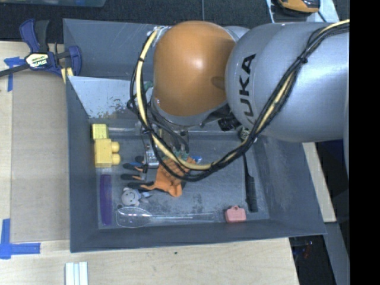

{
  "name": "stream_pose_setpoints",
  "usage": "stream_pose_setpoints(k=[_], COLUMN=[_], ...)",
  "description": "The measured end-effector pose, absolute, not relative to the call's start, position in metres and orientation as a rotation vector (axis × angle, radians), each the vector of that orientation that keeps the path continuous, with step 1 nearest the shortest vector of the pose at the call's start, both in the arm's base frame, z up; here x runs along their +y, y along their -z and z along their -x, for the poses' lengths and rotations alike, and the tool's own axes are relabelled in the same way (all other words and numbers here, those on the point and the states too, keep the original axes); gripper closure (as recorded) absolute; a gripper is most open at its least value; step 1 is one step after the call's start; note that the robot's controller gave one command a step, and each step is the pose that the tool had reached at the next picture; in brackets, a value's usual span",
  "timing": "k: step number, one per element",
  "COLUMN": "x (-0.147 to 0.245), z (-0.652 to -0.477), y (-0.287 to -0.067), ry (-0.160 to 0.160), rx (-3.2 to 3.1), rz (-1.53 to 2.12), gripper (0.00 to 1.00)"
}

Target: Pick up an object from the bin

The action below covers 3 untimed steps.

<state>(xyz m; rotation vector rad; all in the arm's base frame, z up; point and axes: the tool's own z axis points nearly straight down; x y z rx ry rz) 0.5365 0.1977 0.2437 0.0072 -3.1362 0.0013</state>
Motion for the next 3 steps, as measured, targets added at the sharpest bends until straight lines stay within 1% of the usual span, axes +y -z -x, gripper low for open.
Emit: stream_pose_setpoints(k=[1, 2, 3], x=[0.196, 0.159, 0.094], z=[-0.538, -0.558, -0.605], y=[-0.249, -0.152, -0.067], ry=[0.002, 0.002, 0.004], rx=[-3.145, -3.143, -3.092], rz=[0.000, -0.180, -0.644], gripper=[0.00, 0.00, 0.00])
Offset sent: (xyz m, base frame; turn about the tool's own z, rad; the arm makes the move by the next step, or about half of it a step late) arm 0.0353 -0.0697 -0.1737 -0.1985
